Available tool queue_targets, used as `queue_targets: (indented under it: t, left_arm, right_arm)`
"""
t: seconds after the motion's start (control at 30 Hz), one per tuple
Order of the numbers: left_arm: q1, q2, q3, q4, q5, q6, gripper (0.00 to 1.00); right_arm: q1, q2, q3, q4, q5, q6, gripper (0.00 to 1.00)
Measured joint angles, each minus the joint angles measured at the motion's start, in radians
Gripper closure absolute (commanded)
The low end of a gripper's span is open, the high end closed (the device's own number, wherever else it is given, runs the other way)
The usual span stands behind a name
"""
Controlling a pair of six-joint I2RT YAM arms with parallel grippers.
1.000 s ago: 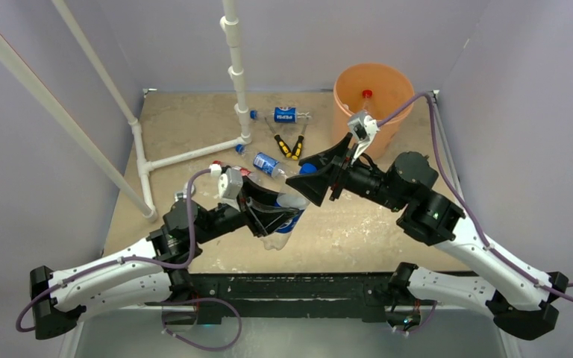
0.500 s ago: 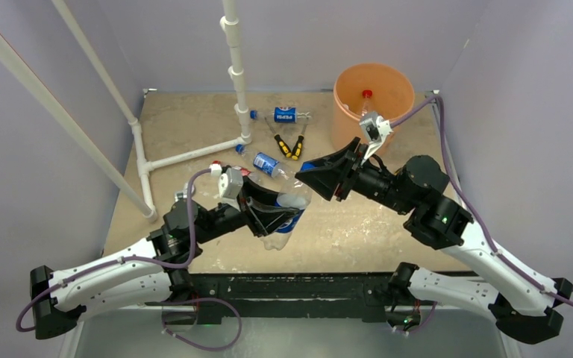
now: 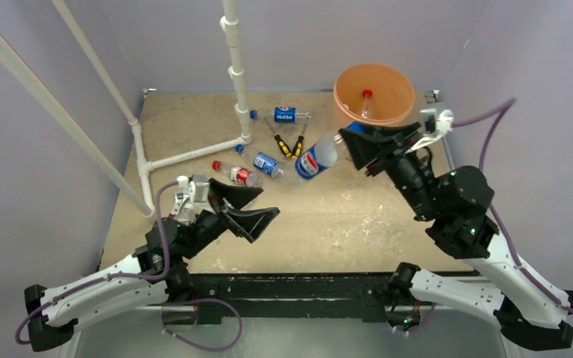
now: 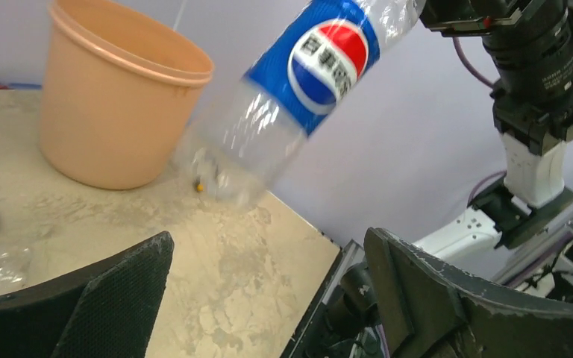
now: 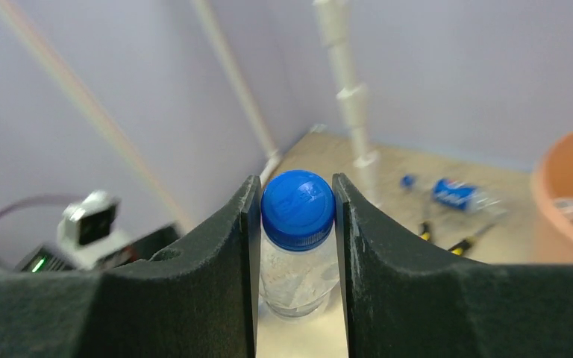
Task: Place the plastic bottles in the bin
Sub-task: Place the plastic bottle in the trash bin.
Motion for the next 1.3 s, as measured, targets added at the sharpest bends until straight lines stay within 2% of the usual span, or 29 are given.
queue_targets:
  t: [0.1, 0.23, 0.33, 0.43, 0.57, 0.7, 0.93, 1.3]
  left_arm:
    - [0.0, -0.142, -0.08, -0.015, -0.071, -0.027, 0.01]
    - [0.0, -0.297, -0.14, -0.059, -0.149, -0.071, 0.01]
    - [0.0, -0.343, -0.147, -0.119, -0.182, -0.089, 0.01]
    - [0.0, -0.374, -0.159, -0.161, -0.198, -0.106, 0.01]
    - [0.0, -0.372, -0.178, -0.2, -0.204, -0.127, 0.01]
    - [0.0, -0.324, -0.18, -0.229, -0.206, -0.158, 0.01]
    - [0.0, -0.259, -0.2, -0.23, -0.196, -0.202, 0.02]
    - [0.0, -0.213, -0.264, -0.171, -0.186, -0.257, 0.03]
  right_arm:
    - [0.0, -0.017, 0.003, 0.09, 0.164, -0.108, 1.0]
    - [0.0, -0.004, -0.018, 0.347, 0.417, -0.322, 1.0]
    - [-0.008, 0.077, 0.012, 0.536, 0.536, -0.47, 1.0]
    - [-0.071, 0.225, 0.122, 0.622, 0.58, -0.565, 1.0]
    - [-0.318, 0.421, 0.306, 0.534, 0.536, -0.515, 1.0]
    - [-0.486, 0.542, 0.349, 0.427, 0.517, -0.437, 1.0]
    - [-0.581, 0.636, 0.327, 0.336, 0.472, -0.355, 1.0]
    - [-0.717, 0.763, 0.258, 0.37, 0.459, -0.293, 1.0]
